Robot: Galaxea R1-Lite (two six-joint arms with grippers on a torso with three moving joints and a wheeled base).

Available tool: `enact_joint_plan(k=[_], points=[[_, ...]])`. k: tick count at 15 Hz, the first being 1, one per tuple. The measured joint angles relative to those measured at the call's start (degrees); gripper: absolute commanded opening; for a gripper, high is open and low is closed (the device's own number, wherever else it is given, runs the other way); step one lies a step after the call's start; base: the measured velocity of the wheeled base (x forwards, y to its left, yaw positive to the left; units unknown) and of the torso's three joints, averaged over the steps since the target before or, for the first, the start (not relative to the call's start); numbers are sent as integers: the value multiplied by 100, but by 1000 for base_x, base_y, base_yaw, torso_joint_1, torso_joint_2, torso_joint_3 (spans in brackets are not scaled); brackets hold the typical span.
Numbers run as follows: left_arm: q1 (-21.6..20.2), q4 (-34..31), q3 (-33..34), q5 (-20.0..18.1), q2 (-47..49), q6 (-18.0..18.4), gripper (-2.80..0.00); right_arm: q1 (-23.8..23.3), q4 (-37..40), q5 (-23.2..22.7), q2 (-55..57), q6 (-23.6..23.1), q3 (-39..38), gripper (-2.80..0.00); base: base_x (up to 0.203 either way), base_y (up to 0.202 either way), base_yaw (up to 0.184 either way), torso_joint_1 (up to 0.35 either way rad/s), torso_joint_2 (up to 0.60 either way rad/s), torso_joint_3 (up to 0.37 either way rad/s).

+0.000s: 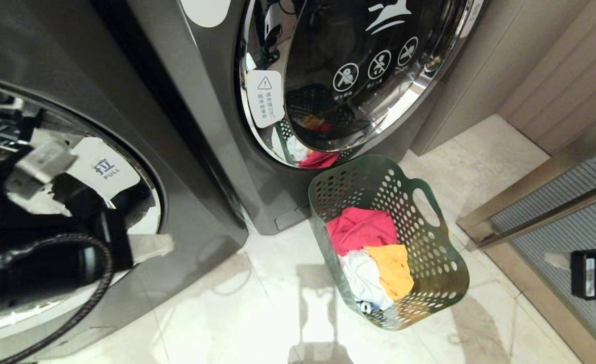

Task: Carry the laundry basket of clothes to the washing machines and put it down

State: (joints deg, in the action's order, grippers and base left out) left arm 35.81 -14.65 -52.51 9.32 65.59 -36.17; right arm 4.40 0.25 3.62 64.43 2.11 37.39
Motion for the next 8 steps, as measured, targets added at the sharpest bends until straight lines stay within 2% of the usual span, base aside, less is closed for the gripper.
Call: enact_joint_plan(k=[2,4,6,8], points=[[-766,-9,396,185,-489,461,-280,-114,3,166,-730,-138,-416,-280,0,0,0,0,0,0],[-1780,20,1071,562,-1102,1123,-280,-396,-1,228,-1606,-524,-845,-280,0,0,0,0,0,0],[-2376,127,2061,940,-1877,1834,-280,-663,-1,242,-2448,-810,-1336,-280,0,0,0,0,0,0],[-2634,430,3056,956,-2731,2442,-280,-808,10,162,-3145,-956,-1874,-280,0,0,0,0,0,0]])
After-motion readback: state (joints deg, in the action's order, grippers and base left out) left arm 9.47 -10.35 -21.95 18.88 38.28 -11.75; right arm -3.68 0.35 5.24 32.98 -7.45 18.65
